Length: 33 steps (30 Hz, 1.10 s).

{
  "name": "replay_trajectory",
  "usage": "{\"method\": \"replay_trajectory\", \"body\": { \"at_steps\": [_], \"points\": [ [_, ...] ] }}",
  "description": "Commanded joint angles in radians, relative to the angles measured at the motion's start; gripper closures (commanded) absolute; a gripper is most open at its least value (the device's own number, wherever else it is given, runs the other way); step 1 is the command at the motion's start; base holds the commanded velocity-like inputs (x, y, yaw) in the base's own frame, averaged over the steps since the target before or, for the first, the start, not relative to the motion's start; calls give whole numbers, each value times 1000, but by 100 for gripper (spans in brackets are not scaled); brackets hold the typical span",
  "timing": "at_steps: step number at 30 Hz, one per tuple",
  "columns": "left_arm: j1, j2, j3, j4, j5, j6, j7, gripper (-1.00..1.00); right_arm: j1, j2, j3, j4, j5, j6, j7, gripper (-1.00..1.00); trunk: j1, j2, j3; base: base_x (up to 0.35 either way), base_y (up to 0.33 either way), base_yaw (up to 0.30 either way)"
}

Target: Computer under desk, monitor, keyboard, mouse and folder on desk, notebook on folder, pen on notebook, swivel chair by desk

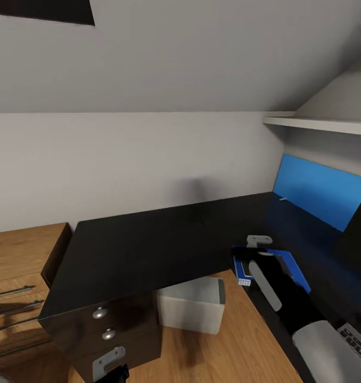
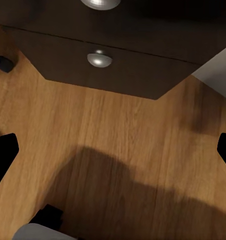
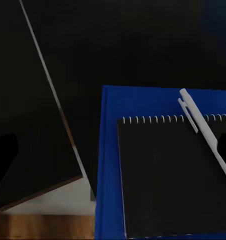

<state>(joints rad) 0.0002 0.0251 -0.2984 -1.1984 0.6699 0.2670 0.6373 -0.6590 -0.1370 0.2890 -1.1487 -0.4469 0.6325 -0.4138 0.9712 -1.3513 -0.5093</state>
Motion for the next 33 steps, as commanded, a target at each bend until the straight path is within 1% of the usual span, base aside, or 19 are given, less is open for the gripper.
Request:
{"method": "replay_trajectory", "body": {
  "at_steps": [1, 5, 8, 9, 10, 14, 18, 33],
  "points": [
    [0, 1, -2, -2, 5, 3, 7, -100, 11, -1, 4, -27, -11, 18, -11, -100, 0, -1, -1, 0, 0, 0],
    [0, 1, -2, -1, 5, 3, 6, -100, 26, 0, 4, -59, -15, 54, -11, -100, 0, -1, -1, 0, 0, 0],
    [0, 1, -2, -1, 5, 2, 5, -100, 29, 2, 2, -71, -16, 61, -10, -100, 0, -1, -1, 0, 0, 0],
    [0, 2, -2, -1, 5, 1, 3, -100, 31, 14, 1, -94, -17, 66, -10, -100, 0, -1, -1, 0, 0, 0],
    [0, 2, -2, -1, 5, 1, 4, -100, 31, 18, 1, -95, -17, 67, -10, -100, 0, -1, -1, 0, 0, 0],
    [0, 2, -3, -1, 4, 0, 4, -100, 32, 23, 1, -97, -16, 67, -10, -100, 0, -1, -1, 0, 0, 0],
    [0, 1, -4, 12, -1, -2, 7, -100, 32, 30, 2, -98, -14, 64, -12, -100, 0, -1, -1, -3, 0, 233],
    [0, 1, -4, 13, 0, -2, 7, -100, 32, 33, 7, -91, -10, 60, -10, -100, 0, -1, -1, -326, 0, 275]
  ]
}}
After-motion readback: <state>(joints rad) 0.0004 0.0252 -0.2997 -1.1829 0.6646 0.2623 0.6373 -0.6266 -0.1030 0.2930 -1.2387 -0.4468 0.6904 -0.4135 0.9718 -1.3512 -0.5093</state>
